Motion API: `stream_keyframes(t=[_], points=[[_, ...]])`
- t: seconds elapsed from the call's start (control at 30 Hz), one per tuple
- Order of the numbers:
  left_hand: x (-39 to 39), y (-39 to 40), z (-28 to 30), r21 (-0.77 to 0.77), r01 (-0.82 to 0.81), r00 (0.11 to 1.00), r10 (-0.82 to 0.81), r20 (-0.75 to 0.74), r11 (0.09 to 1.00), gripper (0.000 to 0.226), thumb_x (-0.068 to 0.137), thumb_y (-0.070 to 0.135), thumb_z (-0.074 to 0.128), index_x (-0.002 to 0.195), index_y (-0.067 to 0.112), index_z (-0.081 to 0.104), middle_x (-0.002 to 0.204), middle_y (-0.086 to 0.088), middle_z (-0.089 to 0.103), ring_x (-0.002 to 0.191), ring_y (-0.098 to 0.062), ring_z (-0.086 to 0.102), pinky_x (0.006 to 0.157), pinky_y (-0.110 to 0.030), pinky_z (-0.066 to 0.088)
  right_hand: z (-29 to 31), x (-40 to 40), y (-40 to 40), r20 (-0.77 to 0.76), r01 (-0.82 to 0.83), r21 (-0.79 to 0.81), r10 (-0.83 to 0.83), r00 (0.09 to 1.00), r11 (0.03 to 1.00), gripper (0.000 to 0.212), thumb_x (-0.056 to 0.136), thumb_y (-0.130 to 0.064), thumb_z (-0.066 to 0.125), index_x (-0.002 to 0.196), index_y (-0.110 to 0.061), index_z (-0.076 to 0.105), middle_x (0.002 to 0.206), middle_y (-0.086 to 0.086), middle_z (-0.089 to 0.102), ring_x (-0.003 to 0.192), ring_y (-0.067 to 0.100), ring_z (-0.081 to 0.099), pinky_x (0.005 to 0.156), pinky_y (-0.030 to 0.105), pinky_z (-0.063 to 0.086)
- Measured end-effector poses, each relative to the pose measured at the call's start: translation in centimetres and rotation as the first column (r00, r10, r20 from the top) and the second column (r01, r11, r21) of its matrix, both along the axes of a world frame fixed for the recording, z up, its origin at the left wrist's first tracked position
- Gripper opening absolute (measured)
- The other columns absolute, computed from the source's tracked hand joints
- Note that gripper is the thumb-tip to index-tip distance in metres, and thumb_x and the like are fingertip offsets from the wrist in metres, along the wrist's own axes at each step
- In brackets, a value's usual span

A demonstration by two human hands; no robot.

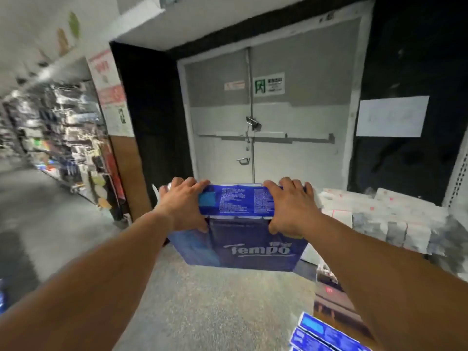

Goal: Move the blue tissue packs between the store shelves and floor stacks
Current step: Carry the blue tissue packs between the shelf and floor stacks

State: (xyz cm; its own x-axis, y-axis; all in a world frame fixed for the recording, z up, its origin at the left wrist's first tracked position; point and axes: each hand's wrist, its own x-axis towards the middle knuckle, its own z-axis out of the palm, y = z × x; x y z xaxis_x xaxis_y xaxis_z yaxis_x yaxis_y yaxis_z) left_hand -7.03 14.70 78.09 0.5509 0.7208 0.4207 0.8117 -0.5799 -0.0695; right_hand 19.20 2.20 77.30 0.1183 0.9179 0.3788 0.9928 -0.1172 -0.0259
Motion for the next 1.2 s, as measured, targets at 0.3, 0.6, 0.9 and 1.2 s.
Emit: stream_keyframes(t=[0.3, 0.6, 0.9, 1.2], points=[[-10.8, -1.2, 6.0, 0.235, -0.141, 0.988, 0.121, 0.097, 0.962, 0.096, 0.057, 0.069, 0.069, 0.138, 0.045, 0.024, 0.131, 0.006, 0.048, 0.123, -0.026, 0.036, 0.101, -0.057, 0.034, 4.9, -8.8, 4.5, 0.050, -0.193, 0.214, 0.187, 0.981, 0.958, 0.103, 0.066, -0.065, 0.077, 0.144, -0.037, 0.016, 0.136, 0.004, 0.033, 0.129, 0.027, 0.030, 0.113, 0.048, 0.020], [-22.2, 3.6, 8.3, 0.208, -0.347, 0.937, 0.329, 0.114, 0.915, 0.105, 0.040, 0.066, 0.064, 0.136, 0.047, 0.027, 0.127, 0.006, 0.047, 0.117, -0.026, 0.036, 0.093, -0.053, 0.035, 7.5, -19.8, 13.8, 0.098, -0.321, 0.242, 0.306, 0.947, 0.915, 0.107, 0.067, -0.071, 0.074, 0.149, -0.035, 0.016, 0.142, 0.006, 0.034, 0.131, 0.028, 0.032, 0.114, 0.050, 0.021], [-34.7, 12.0, 8.9, 0.212, -0.489, 0.871, 0.487, 0.066, 0.846, 0.112, 0.038, 0.066, 0.067, 0.141, 0.045, 0.029, 0.131, 0.006, 0.045, 0.118, -0.026, 0.033, 0.087, -0.047, 0.035, 7.4, -32.8, 26.8, 0.073, -0.420, 0.223, 0.414, 0.907, 0.880, 0.109, 0.065, -0.067, 0.073, 0.152, -0.034, 0.016, 0.143, 0.005, 0.033, 0.133, 0.028, 0.030, 0.118, 0.052, 0.015], [-44.4, 25.9, 6.2, 0.177, -0.653, 0.751, 0.660, 0.026, 0.736, 0.113, 0.039, 0.064, 0.076, 0.140, 0.045, 0.028, 0.135, 0.007, 0.044, 0.117, -0.023, 0.031, 0.080, -0.043, 0.030, 4.7, -43.8, 46.3, -0.012, -0.587, 0.151, 0.595, 0.803, 0.795, 0.107, 0.066, -0.061, 0.077, 0.151, -0.037, 0.017, 0.145, 0.004, 0.031, 0.137, 0.030, 0.026, 0.118, 0.055, 0.007]])
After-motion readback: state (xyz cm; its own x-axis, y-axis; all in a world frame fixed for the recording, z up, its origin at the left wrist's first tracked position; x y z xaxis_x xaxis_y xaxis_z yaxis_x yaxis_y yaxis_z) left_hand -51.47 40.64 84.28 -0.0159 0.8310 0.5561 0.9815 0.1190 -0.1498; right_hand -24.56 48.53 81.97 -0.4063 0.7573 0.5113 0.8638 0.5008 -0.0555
